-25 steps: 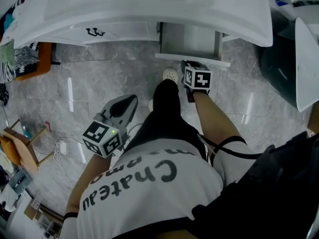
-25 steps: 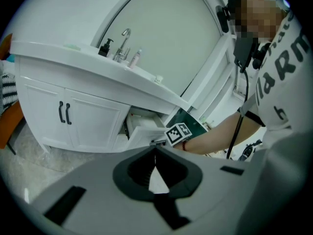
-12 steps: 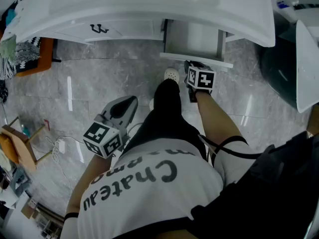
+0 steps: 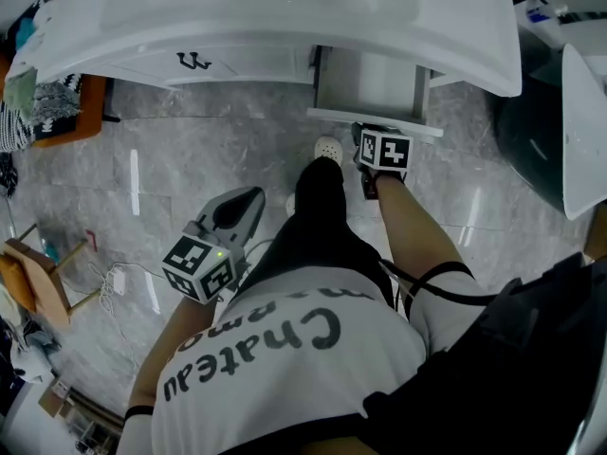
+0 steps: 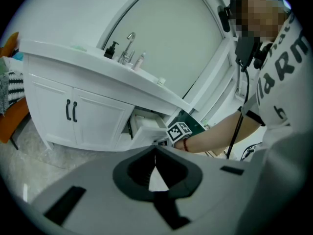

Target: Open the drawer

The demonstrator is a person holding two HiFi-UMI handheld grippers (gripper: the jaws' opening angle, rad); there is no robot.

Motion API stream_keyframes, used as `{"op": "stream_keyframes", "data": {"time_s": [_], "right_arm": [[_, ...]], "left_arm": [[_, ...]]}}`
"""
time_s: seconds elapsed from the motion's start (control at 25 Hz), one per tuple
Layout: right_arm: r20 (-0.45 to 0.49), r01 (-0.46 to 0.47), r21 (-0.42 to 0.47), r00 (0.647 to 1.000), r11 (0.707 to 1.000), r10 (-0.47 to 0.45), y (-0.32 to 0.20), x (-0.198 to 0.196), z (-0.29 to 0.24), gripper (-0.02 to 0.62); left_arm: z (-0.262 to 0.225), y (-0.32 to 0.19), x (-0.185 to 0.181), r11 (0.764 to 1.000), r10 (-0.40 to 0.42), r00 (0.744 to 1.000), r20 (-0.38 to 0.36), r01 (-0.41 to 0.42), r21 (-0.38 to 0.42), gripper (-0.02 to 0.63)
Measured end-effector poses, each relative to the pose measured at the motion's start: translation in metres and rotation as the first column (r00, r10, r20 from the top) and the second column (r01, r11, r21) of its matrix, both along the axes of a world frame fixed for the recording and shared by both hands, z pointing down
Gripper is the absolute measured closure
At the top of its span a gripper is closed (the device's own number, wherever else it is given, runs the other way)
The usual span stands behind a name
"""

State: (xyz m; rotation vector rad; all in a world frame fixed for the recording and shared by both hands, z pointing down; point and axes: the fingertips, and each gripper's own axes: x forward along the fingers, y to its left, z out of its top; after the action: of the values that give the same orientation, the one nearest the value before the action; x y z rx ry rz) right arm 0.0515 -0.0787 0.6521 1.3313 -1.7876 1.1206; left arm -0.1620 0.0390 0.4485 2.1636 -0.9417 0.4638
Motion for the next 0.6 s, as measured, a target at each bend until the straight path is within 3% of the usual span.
{"op": "stream_keyframes", "data": {"time_s": [0.6], "right_arm": [[-0.032,0.057,-0.034,0.998,0.998,-0.058,0.002,-0.001,0.001,0.443]], "left_arm": [[-0.01,-0.044,0.024,1.0,-0.001,1.0,-0.004,0.001,0.011,0.597]]}}
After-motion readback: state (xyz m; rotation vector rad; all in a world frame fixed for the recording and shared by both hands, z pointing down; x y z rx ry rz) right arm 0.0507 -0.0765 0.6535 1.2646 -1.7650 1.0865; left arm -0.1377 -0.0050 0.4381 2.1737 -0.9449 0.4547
